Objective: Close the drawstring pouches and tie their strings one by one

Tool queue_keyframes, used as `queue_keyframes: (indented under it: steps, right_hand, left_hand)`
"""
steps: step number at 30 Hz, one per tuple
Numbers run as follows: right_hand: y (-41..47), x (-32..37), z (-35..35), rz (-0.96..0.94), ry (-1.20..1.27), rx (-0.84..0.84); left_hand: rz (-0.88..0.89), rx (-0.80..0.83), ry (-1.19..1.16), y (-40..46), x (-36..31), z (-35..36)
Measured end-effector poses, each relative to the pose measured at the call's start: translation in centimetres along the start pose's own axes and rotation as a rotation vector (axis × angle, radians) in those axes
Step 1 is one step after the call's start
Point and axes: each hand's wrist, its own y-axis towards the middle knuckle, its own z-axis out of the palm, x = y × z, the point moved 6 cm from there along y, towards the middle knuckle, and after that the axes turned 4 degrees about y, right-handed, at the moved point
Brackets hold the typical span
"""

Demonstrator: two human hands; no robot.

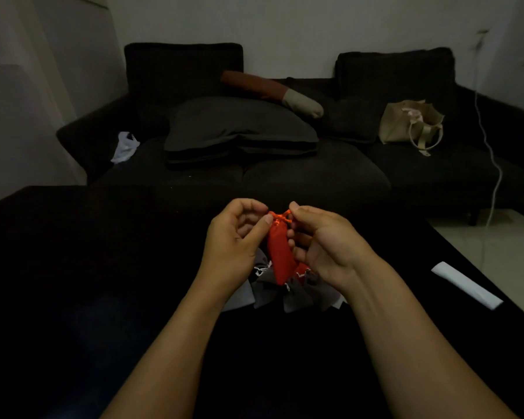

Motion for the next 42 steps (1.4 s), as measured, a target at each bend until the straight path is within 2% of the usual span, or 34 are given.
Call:
queue_keyframes:
  steps: [5, 11, 18, 22, 25, 27, 31, 34, 36, 42]
  right_hand:
    - [0.2, 0.0, -0.6, 0.021, -0.038, -0.033]
    - [0.2, 0.4, -0.3, -0.079, -0.153, -0.063]
    - [0.4, 0.8, -0.7, -0.174, -0.196, -0.105]
    - [0.4, 1.3, -1.3, -0.203, -0.473, -0.039]
    - [0.2, 0.1, -1.8, -0.014, -0.574, 0.144]
    - [0.1, -0.8, -1.9, 0.043, -0.62, 0.22]
    - [1.4, -2.4, -2.7, 0.055, -0.738, 0.128]
    - [2.1, -4.6, -2.9, 0.173, -0.809, 0.128]
    - [2.2, -5.6, -2.8, 0.245, -0.854, 0.112]
    - [3.3, -6.3, -2.8, 0.095, -1.432, -0.019]
  left_hand:
    - [0.088, -0.023, 0.1, -0.2, -0.5, -0.2]
    - [0.049, -0.124, 0.096, -0.2, -0.3, -0.7]
    - [-0.008, -0.14, 0.048, -0.1, -0.1, -0.5]
    - [-0.068, -0.079, -0.046, 0.1, 0.4, -0.6]
    - [-0.08, -0.006, -0.029, -0.3, 0.7, -0.6]
    - [-0.127, 0.063, 0.003, -0.6, 1.0, -0.3]
    - [-0.412, 0.206, 0.035, -0.7, 3.2, -0.3]
    - [-0.422, 0.348, 0.257, -0.9, 5.3, -0.6]
    - [-0.403, 0.335, 0.372, -0.8, 6.3, -0.6]
    - [-0.352, 0.322, 0.766, -0.7, 8.8, 0.1]
